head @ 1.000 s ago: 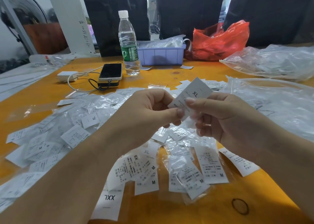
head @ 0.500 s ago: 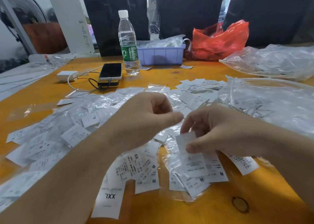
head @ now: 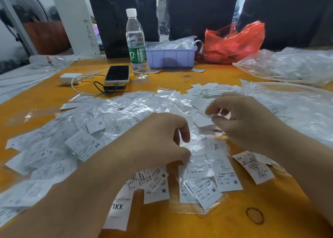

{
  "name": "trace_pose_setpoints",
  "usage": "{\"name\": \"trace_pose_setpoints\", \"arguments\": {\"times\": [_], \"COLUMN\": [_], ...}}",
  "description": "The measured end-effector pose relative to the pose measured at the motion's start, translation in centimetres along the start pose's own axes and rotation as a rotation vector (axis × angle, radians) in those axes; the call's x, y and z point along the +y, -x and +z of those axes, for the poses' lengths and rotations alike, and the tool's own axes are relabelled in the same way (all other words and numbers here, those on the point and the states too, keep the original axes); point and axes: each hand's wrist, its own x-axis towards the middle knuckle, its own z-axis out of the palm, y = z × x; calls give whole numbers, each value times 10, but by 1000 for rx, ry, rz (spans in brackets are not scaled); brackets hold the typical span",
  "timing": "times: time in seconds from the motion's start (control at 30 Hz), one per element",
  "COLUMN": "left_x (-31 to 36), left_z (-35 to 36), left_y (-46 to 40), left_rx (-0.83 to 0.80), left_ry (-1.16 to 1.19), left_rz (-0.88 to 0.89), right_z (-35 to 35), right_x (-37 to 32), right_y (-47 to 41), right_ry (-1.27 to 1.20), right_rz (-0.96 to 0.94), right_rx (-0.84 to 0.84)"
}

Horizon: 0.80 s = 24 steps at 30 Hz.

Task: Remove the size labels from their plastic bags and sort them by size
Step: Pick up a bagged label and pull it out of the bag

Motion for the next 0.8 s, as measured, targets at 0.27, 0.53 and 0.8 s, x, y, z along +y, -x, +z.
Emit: {"name": "trace_pose_setpoints", "arguments": {"times": [0.27, 0.53, 0.8], "left_x": [1, 4, 6], "left_z": [4, 5, 5], "left_y": [0, 2, 1], "left_rx": [-12, -120, -170], "left_ry": [-8, 71, 38], "left_rz": [-12, -46, -112], "right_z": [11, 9, 6], "right_x": [8, 6, 0], "right_y": [-6, -5, -3], "right_ry": [327, 284, 248], "right_rz": [98, 43, 75], "right_rx": [-144, -62, -23]}}
